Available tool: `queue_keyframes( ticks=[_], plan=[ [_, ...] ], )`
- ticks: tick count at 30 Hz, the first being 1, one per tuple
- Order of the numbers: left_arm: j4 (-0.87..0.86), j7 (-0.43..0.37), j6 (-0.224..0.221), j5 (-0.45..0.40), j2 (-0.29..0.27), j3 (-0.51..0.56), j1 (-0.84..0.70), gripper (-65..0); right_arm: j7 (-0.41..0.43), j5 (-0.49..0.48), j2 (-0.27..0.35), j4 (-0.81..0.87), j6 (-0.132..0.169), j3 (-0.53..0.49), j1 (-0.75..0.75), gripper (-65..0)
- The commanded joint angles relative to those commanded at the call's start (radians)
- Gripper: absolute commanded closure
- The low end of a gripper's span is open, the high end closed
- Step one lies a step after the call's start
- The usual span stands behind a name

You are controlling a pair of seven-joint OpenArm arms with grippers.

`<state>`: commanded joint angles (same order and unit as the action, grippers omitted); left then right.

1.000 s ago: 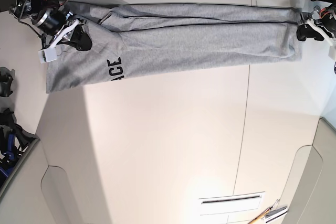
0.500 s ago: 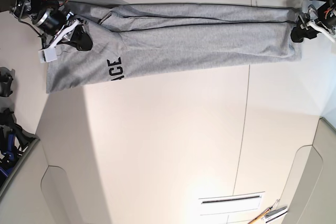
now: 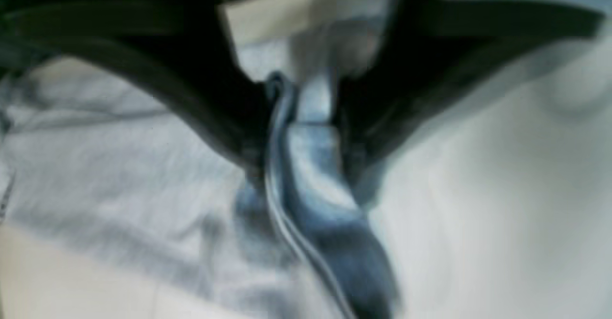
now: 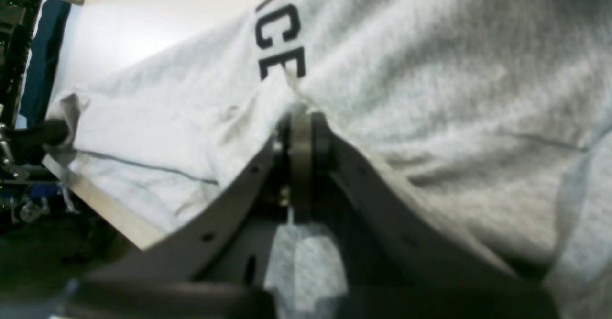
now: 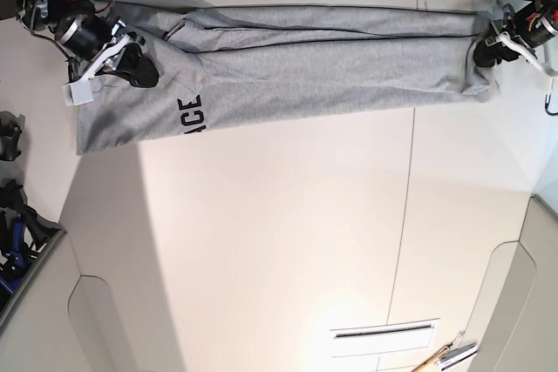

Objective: Fold the T-shirt properly
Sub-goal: 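Regrasp the ends of the long folded strip with both grippers, then drag the strip end with the left gripper toward the middle of the strip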

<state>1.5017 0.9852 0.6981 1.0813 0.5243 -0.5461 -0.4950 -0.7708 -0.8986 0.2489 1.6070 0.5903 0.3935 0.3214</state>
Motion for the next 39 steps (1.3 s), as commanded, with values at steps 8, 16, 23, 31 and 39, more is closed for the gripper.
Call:
queue_keyframes(
  ticks=[8,16,23,31,39],
  plan=[
    [0.000,-0.013,0.000,-0.050,0.000,0.000,0.182,0.0,0.000,0.000,0.000,0.131,0.000,0.128,0.000,0.0],
    [0.000,-0.163,0.000,-0.341,0.025,0.042,0.408,0.0,-0.016,-0.003,0.003,0.149,0.000,0.274,-0.016,0.0],
    [0.000,-0.241,-0.100,-0.618,0.147,0.236,0.591,0.0,-0.035,-0.003,0.003,0.149,0.000,0.275,-0.015,0.0],
    [0.018,-0.221,-0.163,-0.612,0.209,0.274,0.675,0.0,-0.038,-0.003,0.003,0.149,0.000,0.275,-0.013,0.0],
    [0.291,-0.068,-0.132,-0.382,0.071,0.279,0.544,0.0,-0.038,-0.003,0.003,0.149,-0.001,0.275,-0.013,0.0]
  ],
)
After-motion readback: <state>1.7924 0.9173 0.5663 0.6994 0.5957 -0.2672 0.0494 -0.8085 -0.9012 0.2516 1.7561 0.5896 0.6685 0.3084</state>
